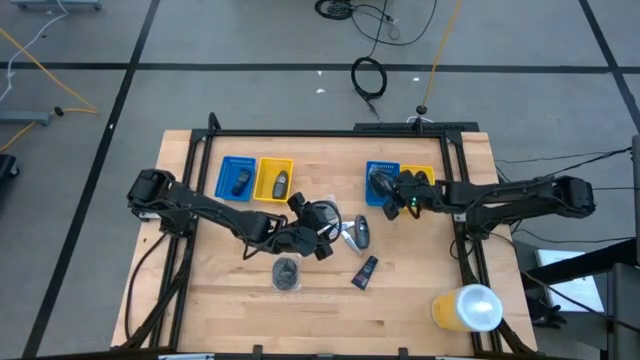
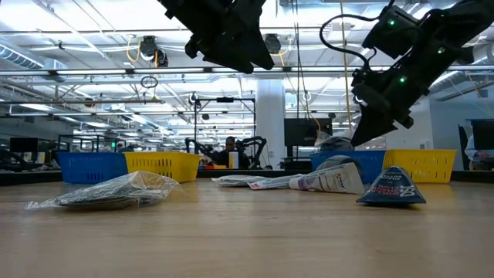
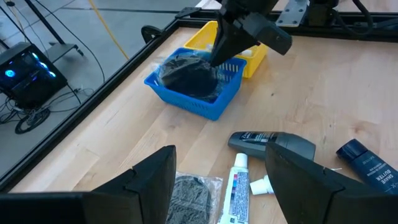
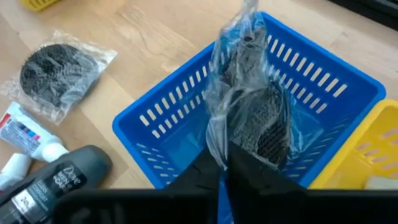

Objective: Pick & Place Travel size toiletries
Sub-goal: Put the black hairbrush into the right blue bin, then put the white toothpaste into the right yellow bin

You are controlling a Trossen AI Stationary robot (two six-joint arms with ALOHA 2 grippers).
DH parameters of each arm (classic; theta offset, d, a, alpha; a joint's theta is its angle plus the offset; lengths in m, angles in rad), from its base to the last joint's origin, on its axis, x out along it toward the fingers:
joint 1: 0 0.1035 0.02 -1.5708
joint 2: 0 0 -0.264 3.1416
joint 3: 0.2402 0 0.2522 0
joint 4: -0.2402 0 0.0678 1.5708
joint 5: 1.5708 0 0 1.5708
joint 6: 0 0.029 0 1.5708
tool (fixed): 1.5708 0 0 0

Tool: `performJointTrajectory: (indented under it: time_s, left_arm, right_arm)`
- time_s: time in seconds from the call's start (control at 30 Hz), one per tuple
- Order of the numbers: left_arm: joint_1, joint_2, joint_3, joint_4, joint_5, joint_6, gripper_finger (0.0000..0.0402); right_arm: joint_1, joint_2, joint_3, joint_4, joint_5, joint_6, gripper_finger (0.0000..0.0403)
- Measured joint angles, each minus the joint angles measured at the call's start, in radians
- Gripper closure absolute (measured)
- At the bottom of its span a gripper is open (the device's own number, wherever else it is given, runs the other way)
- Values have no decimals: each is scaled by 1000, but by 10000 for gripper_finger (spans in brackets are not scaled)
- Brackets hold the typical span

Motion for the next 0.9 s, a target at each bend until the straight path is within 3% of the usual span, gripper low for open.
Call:
performJointTrajectory:
  time_s: [0.27,0.53,0.7,0.9]
  left_arm:
    - [0,0,0,0,0,0,160]
    - [0,0,0,-1,0,2,160]
    - [0,0,0,-1,0,2,160]
    - [0,0,0,-1,0,-5,160]
  right_arm:
    - [-1,-38,0,-19,-29,-27,308]
    - [3,-192,0,-83,-23,-28,213]
    - [45,-243,-13,-87,130,-28,211]
    - [54,-206,-59,0,23,-111,246]
